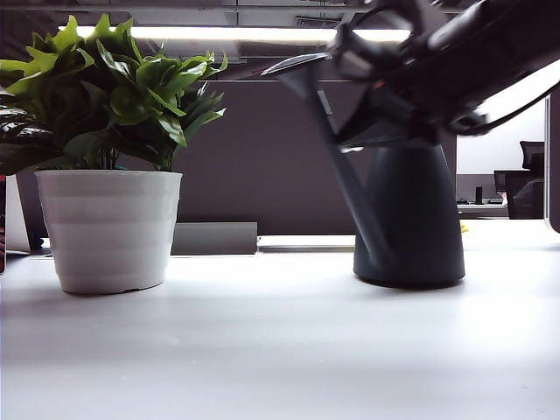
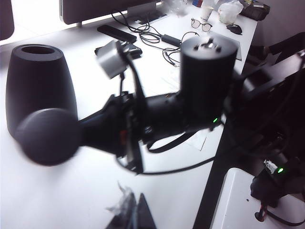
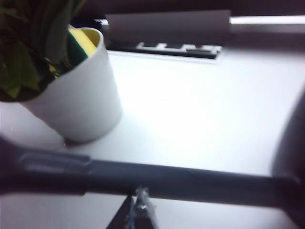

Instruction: Pick up the watering can from the table, water the potted plant, and put the can back.

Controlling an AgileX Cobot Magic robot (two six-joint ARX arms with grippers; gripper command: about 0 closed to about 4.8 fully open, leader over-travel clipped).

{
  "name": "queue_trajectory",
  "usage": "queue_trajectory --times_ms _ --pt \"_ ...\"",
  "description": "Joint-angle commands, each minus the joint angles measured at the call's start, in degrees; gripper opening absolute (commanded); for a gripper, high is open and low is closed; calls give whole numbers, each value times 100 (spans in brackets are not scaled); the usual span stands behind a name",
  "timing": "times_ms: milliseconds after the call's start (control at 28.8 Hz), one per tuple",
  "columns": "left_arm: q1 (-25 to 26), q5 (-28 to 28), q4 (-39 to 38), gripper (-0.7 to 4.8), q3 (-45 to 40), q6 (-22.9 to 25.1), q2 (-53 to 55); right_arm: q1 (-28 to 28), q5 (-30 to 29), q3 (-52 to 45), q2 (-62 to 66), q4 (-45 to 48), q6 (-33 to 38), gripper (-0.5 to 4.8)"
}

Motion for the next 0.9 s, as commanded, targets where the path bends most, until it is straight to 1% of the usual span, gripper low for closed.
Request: queue_trajectory --times_ms 35,139,208,278,486,625,764,834,903 --pt "-9 -170 -79 -5 24 -17 -94 94 168 57 557 1246 50 -5" --pt "-9 -232 -138 -5 24 -17 -164 98 199 63 1143 2140 48 -5" --pt "-9 -262 -184 -5 24 -17 -181 94 415 107 1478 2483 48 -5" --pt "-9 -269 -225 -5 24 -17 -199 72 601 269 1746 2476 39 -5" --pt "-9 -269 -299 -5 24 -17 -210 -140 529 938 2450 2481 -11 -5" --pt "-9 -273 -302 -5 24 -15 -210 -234 496 1484 2868 2474 -297 -5" --pt "-9 -501 -337 -5 24 -13 -210 -328 385 1930 3228 2470 -363 -5" --pt "-9 -632 -415 -5 24 -9 -225 -345 400 2068 3318 2465 -581 -5" --pt "-9 -654 -450 -5 24 24 -227 -352 485 2083 3265 2518 -1056 -5"
